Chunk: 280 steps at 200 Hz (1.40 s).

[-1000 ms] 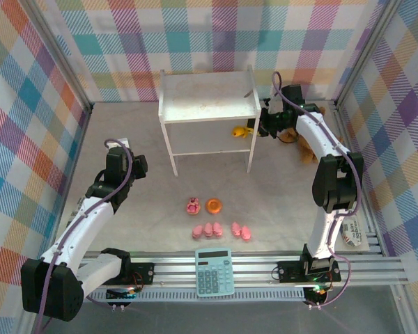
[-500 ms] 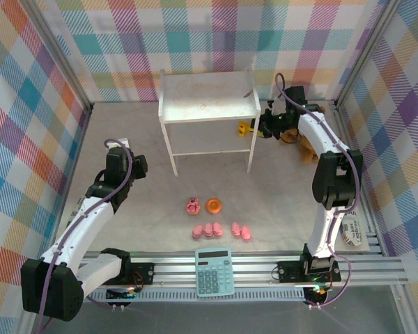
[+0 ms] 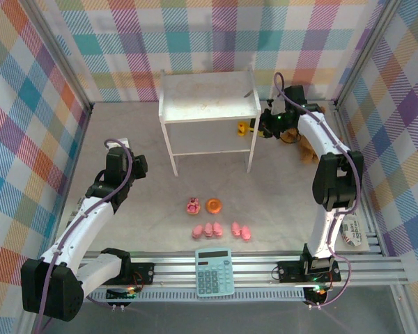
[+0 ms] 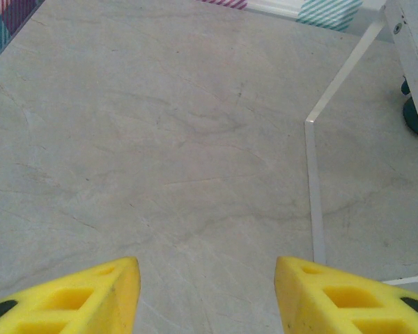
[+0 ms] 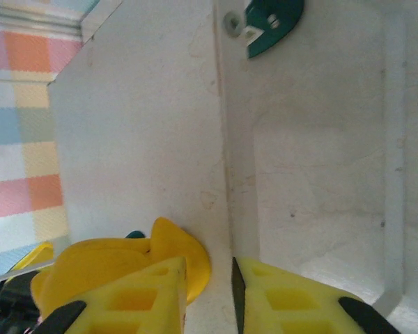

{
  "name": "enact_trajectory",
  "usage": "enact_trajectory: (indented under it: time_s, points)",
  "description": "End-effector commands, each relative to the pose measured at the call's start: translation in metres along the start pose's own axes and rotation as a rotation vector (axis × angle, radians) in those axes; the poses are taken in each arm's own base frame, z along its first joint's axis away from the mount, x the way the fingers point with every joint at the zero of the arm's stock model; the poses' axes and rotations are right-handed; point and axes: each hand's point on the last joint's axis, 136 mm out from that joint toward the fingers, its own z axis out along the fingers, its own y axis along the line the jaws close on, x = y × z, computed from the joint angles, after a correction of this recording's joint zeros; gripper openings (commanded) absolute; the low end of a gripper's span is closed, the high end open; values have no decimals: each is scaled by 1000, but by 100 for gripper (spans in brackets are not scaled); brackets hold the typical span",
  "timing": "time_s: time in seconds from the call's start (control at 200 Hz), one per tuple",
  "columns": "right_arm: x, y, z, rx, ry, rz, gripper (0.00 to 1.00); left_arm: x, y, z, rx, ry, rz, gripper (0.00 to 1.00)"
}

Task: Place and organize the plastic toys onto the shelf

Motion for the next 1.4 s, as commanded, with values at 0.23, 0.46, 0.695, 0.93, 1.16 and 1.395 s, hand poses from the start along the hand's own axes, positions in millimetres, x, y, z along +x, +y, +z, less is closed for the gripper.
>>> enact_trajectory:
  time_s: [0.23,0.46,0.695,0.93,1.16,1.395]
  points:
    - [-8,-11,-10,97,-43,-50,27,-9,-5,-7,20,-25,-4,53]
    - [-21,17,-22,47,-126,-139,23,-12,-4,-10,15,-34,-3,53]
    - [-19,30,-23,33,-139,-175,15,-13,-6,-8,22,-30,-3,53]
    - [-16,41,-15,-44,-111,-174,14,-15,-7,-8,22,-33,0,53]
    - [-16,43,-6,-77,-82,-164,14,-15,-6,-8,19,-31,3,53]
    - [-14,44,3,-124,-32,-137,14,-13,-6,-7,15,-28,5,53]
